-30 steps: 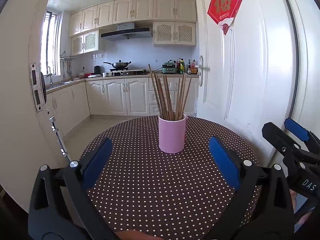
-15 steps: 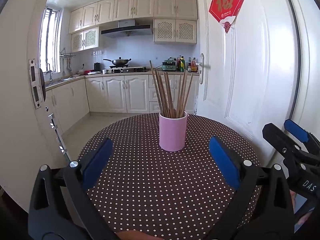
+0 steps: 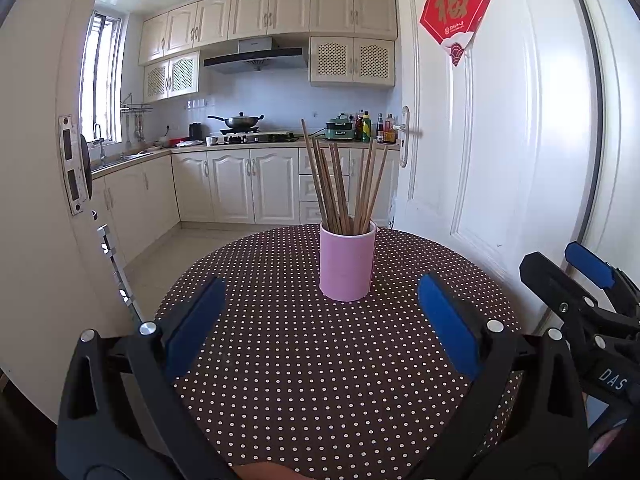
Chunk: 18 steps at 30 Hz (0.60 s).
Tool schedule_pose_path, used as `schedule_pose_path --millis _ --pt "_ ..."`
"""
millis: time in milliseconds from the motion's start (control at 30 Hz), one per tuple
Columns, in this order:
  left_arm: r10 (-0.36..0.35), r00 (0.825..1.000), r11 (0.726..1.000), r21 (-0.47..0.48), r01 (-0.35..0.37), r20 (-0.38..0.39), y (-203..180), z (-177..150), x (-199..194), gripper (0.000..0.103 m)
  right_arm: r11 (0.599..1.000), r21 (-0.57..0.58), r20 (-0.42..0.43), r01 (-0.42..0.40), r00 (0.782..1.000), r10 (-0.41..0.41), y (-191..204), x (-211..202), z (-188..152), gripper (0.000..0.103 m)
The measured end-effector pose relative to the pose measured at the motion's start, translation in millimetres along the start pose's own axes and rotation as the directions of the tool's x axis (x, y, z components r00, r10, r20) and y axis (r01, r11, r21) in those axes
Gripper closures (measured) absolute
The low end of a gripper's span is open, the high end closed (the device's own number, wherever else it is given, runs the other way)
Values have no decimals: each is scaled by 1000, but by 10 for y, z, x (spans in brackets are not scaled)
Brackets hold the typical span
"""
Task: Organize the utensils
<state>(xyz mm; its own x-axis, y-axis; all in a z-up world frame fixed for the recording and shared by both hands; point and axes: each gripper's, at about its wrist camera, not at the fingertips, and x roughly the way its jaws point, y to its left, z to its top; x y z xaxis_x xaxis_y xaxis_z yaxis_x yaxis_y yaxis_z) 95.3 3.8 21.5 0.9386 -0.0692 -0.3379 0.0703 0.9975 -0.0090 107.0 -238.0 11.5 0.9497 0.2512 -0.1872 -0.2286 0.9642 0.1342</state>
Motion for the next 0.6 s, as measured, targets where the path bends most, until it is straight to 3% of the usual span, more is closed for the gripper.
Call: schedule_pose_path --millis 600 --pt "-3 1000 1000 3 3 0 -12 1 -11 8 1000 0 -1 -13 1000 13 25 11 1 8"
